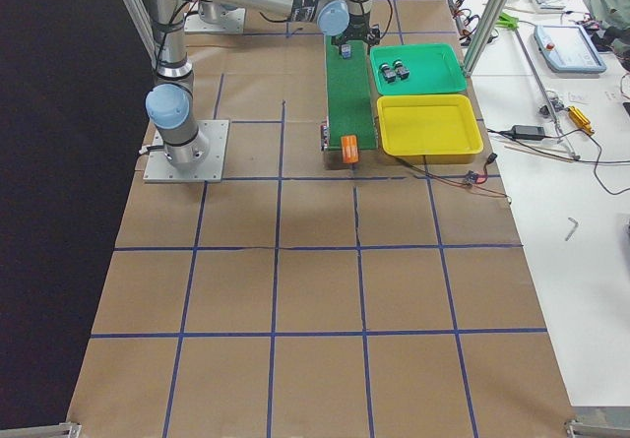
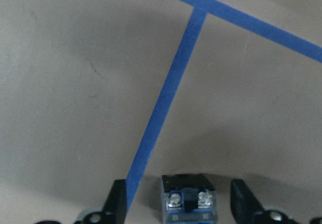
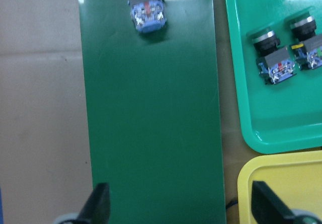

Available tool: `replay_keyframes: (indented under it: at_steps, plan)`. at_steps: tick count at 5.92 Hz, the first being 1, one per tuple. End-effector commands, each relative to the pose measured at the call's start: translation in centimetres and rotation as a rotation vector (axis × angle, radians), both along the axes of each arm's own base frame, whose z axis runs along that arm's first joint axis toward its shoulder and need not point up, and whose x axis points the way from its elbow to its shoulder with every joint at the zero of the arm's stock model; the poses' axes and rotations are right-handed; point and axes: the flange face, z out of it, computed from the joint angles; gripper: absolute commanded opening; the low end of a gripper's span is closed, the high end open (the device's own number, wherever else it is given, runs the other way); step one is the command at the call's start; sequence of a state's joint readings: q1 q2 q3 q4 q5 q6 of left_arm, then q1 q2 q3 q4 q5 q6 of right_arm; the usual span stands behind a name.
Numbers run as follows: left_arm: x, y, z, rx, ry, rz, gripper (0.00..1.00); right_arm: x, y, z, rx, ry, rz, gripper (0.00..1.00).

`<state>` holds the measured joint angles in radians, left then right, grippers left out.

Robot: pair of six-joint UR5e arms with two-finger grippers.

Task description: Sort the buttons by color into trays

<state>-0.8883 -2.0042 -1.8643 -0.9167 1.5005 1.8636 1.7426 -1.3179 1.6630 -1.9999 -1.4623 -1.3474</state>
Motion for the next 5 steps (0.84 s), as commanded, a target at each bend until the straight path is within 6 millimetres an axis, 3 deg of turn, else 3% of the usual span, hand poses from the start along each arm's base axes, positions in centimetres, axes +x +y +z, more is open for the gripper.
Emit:
replay_keyframes:
  at_steps: [1, 2, 3, 4, 5]
  plan:
    - [-0.7, 0.0, 1.2, 0.005, -0.007, 0.011, 0.07, 4.7, -0.3, -3.5, -0.029, -0.022, -0.011, 1.0]
    - [-1.7, 0.4, 2.7, 0.031, -0.026, 0.026, 0.02, 6.8, -0.4, -5.2, -0.044, -0.027, 0.007, 1.0]
    - [-5.8, 0.2, 6.5, 0.035, -0.021, 0.013, 0.02, 7.6, -0.3, -7.0, -0.021, -0.02, 0.024, 1.0]
    - [-11.2, -0.4, 9.3, 0.02, -0.028, -0.03, 0.02, 7.6, -0.6, -8.5, -0.001, -0.008, 0.029, 1.0]
    - [-17.3, -1.5, 10.3, -0.001, -0.031, -0.136, 0.01, 7.3, -0.6, -9.1, 0.001, 0.005, 0.03, 1.0]
